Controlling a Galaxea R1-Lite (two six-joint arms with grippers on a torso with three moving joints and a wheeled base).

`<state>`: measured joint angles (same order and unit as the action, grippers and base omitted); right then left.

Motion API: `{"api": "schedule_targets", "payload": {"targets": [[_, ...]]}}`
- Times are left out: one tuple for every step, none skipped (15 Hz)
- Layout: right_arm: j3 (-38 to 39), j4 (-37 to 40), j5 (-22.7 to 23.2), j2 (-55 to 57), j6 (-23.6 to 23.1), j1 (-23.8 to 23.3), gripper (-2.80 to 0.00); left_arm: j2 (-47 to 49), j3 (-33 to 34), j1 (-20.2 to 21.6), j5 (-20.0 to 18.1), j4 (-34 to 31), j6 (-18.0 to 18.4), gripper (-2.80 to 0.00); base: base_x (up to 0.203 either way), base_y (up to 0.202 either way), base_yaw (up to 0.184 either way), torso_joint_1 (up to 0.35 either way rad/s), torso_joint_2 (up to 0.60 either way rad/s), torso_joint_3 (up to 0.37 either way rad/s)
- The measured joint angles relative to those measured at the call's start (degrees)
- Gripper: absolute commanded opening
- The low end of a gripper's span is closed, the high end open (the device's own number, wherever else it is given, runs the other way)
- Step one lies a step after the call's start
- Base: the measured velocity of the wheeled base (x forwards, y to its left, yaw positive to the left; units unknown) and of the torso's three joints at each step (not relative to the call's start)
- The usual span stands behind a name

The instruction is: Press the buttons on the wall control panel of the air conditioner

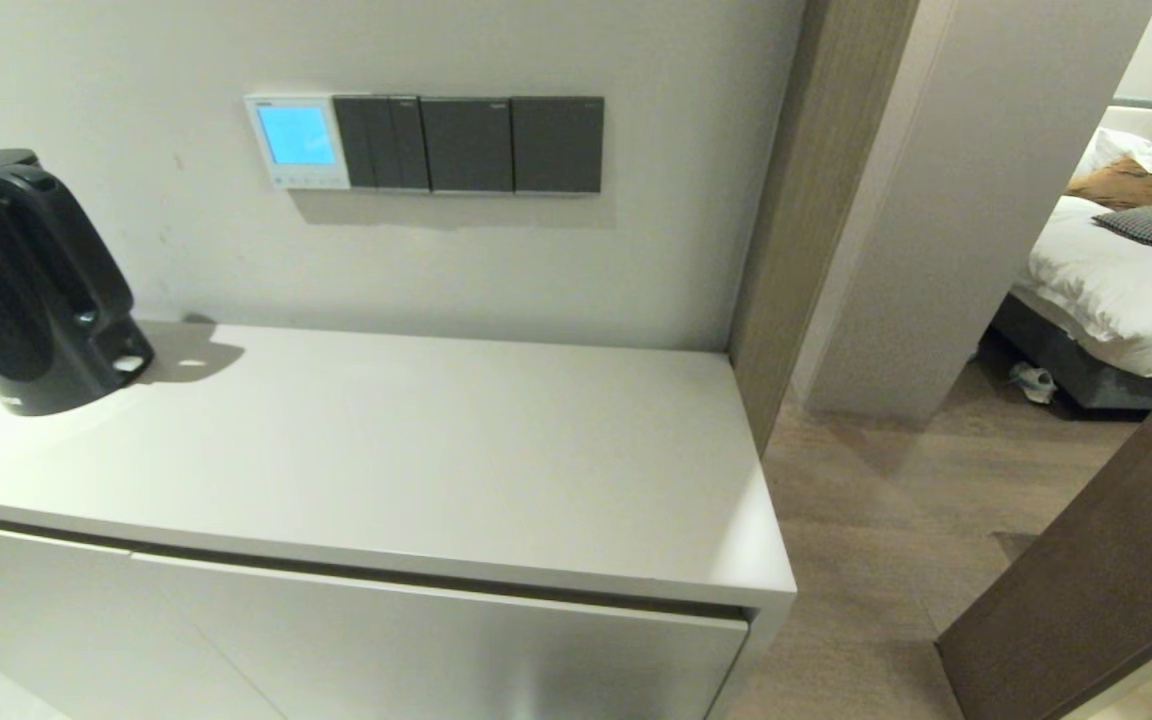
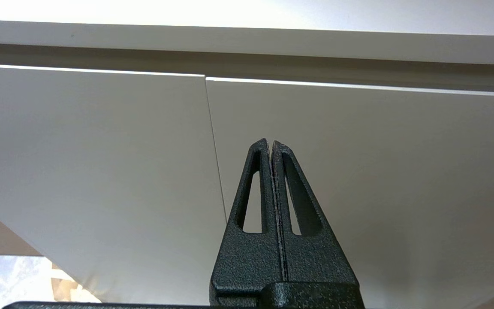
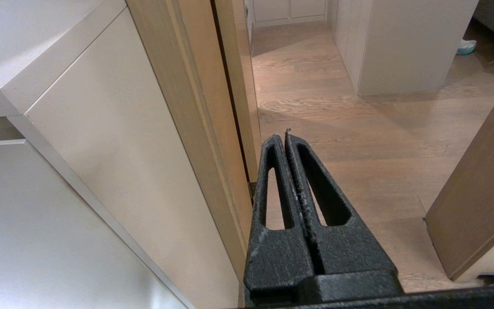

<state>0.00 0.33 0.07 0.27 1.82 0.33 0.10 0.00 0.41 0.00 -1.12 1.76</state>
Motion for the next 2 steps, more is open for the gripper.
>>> {"api": "schedule_targets", "payload": {"targets": [[0.0, 0.0, 0.0, 0.0, 0.0, 0.0, -2.80, 0.0, 0.0, 0.0, 0.0, 0.0, 0.0, -2.80, 0.000, 0.000, 0.000, 0.000, 0.00, 0.000], [0.0, 0.0, 0.0, 0.0, 0.0, 0.0, -2.80, 0.0, 0.0, 0.0, 0.0, 0.0, 0.0, -2.80, 0.000, 0.000, 0.000, 0.000, 0.00, 0.000]]}}
